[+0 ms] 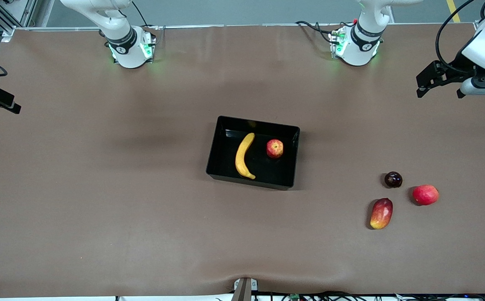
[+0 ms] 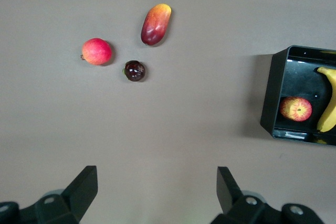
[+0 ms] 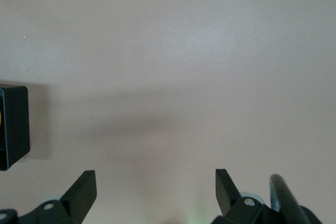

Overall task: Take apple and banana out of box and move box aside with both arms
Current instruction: 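Move the left gripper over the red apple in the black box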

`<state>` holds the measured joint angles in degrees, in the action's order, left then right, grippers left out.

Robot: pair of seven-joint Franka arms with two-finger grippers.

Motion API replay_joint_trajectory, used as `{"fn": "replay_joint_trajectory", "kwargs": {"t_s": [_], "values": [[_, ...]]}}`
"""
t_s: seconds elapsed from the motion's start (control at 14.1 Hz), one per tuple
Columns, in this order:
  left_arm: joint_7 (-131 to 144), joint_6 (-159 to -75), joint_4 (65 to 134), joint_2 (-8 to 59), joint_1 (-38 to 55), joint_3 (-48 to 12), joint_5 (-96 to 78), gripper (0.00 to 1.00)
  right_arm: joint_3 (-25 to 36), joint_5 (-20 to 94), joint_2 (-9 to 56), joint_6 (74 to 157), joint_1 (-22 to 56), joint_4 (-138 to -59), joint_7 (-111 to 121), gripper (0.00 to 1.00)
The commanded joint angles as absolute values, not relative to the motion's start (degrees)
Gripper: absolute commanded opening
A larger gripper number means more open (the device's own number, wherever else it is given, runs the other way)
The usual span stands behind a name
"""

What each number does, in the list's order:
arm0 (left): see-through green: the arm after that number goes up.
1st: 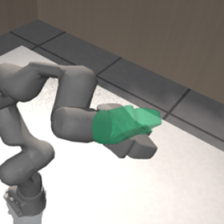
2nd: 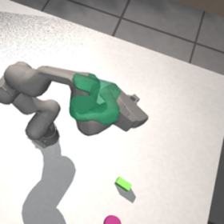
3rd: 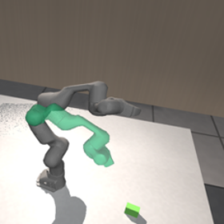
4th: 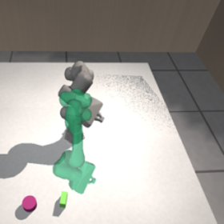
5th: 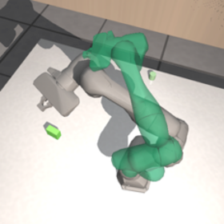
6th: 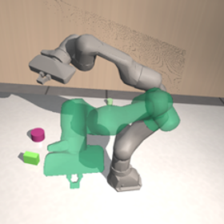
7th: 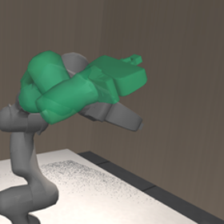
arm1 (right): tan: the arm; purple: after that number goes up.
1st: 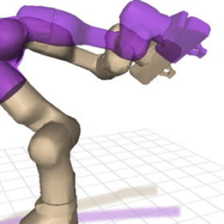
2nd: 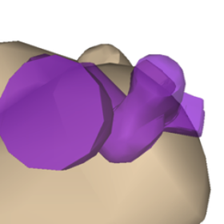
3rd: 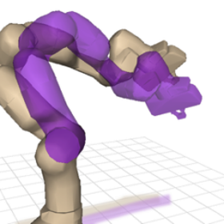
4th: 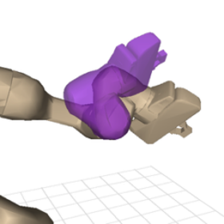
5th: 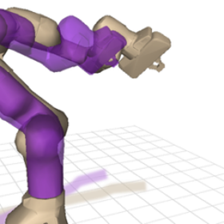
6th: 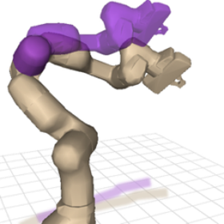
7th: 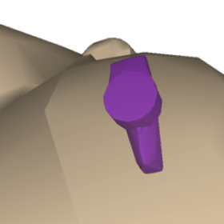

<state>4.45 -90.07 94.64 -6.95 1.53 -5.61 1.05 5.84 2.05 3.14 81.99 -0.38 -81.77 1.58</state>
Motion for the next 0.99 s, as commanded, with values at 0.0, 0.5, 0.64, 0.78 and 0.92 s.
{"fn": "replay_joint_trajectory", "kwargs": {"t_s": [0.0, 0.5, 0.64, 0.78, 0.92], "values": [[3.3, -88.9, 93.2, -6.3, 1.3, -5.4, -0.1, 1.00, 5.3, 2.4, 3.1, 81.7, -1.3, -81.6, 1.1, 1.00], [5.0, -86.7, 89.1, 0.3, 3.4, -6.9, -0.2, 1.00, 5.3, 2.4, 3.1, 81.7, -1.3, -81.6, 1.1, 1.00], [11.9, -86.7, 89.9, 2.4, 5.4, -9.7, 0.0, 1.00, 5.3, 2.3, 3.5, 81.7, -1.4, -81.6, 1.0, 1.00], [15.2, -88.0, 90.6, 5.2, 6.6, -13.3, 0.1, 1.00, 5.3, 2.3, 3.6, 81.8, -1.3, -81.6, 1.0, 1.00], [22.8, -92.5, 92.7, 7.0, 8.9, -16.1, 0.8, 1.00, 5.3, 2.2, 3.6, 81.8, -1.3, -81.6, 1.0, 1.00]]}}
